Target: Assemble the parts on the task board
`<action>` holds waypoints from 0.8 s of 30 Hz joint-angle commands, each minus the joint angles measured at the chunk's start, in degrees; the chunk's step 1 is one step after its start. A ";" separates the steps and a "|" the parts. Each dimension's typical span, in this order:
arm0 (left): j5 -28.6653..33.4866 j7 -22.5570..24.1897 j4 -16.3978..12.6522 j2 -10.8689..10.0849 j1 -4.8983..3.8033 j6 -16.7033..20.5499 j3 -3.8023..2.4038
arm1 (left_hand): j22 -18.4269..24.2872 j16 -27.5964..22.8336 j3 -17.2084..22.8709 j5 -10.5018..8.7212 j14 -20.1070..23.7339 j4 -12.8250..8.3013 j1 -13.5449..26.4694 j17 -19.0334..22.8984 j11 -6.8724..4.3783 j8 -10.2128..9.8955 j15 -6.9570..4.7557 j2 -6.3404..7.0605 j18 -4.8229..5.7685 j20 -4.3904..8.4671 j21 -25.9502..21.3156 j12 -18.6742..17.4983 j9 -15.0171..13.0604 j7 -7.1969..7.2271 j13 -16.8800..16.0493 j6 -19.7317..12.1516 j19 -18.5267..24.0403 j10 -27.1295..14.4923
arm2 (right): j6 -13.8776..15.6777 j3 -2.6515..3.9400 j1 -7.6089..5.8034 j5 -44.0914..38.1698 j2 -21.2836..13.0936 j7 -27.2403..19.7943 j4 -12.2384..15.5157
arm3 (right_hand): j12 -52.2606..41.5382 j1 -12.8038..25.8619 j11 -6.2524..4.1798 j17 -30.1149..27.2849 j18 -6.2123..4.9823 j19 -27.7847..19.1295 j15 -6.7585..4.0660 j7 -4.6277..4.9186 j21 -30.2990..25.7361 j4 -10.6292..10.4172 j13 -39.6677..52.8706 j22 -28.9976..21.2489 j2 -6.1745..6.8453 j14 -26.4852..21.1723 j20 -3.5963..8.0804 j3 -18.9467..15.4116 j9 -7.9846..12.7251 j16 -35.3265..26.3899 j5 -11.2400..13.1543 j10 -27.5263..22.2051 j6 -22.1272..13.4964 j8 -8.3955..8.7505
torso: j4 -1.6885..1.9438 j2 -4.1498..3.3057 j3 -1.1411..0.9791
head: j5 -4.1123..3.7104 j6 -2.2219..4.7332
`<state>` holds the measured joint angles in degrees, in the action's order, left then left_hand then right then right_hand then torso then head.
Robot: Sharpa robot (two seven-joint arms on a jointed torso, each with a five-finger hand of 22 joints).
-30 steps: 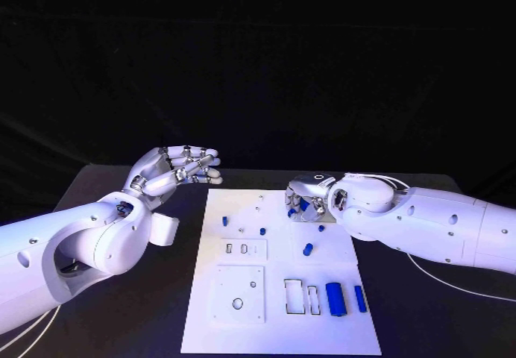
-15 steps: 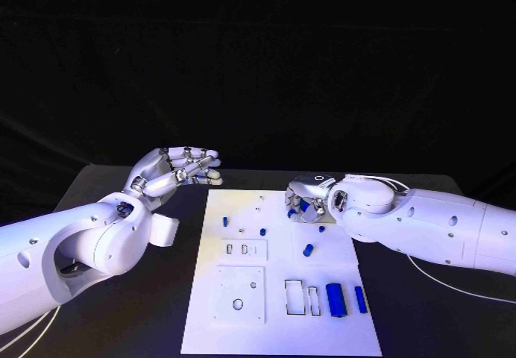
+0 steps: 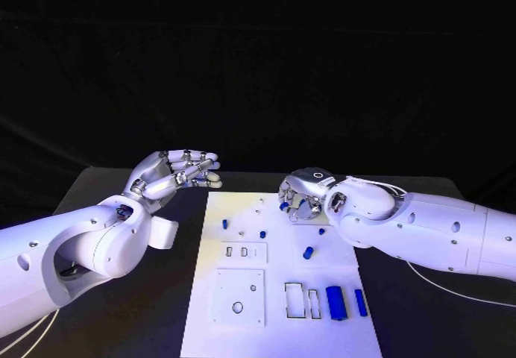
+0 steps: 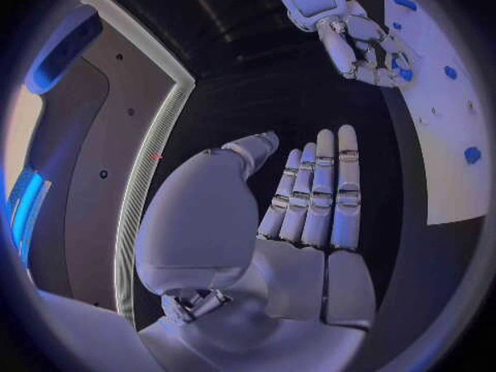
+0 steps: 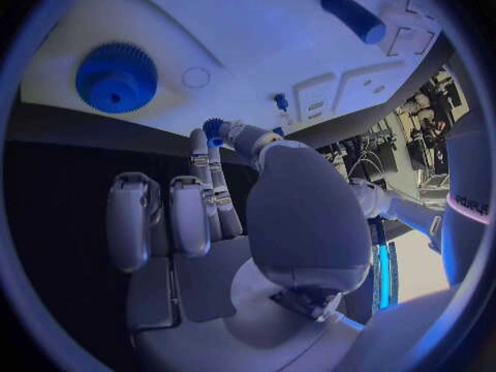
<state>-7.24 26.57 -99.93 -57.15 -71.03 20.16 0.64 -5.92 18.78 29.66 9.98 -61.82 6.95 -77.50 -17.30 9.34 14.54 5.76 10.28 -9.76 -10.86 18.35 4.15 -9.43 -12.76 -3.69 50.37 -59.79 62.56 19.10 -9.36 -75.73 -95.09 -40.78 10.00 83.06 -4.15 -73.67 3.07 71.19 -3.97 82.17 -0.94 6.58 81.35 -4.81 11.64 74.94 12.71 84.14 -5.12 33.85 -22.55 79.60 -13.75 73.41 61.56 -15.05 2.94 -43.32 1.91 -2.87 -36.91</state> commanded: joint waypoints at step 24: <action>0.19 0.40 -0.32 0.36 -0.11 -1.32 -0.06 | 0.06 0.01 0.01 -0.37 0.15 -0.03 0.46 -0.17 0.28 -0.28 0.26 0.15 -0.53 -0.31 0.29 -0.35 0.10 -0.73 -0.11 -0.43 0.03 -0.11 | 4.50 0.09 -0.03 -0.57 8.82 3.28 -8.01 | -0.26 0.02 -0.09 -0.06 0.70 -0.20 -0.36 0.01 0.01 -0.10 0.08 0.59 -0.01 2.56 0.23 0.29 -0.43 0.34 -0.13 0.36 0.25 -0.33 | 0.77 -0.72 0.07 | 0.08 -0.03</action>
<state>-7.23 26.57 -100.06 -56.94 -71.05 19.91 0.64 -5.92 18.78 29.66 9.98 -61.83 6.95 -77.50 -17.38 9.33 14.54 5.75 10.28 -9.76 -10.86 18.35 4.15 -9.39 -12.76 -3.73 50.37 -59.79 62.56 23.45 -9.28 -75.80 -95.50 -32.14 13.03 75.30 -4.15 -73.67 3.08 71.12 -3.97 82.17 -0.94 6.33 81.33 -4.81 11.68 74.92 12.73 84.14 -5.13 33.84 -22.92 79.60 -13.73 73.40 61.61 -15.23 3.60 -43.91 2.01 -2.84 -36.94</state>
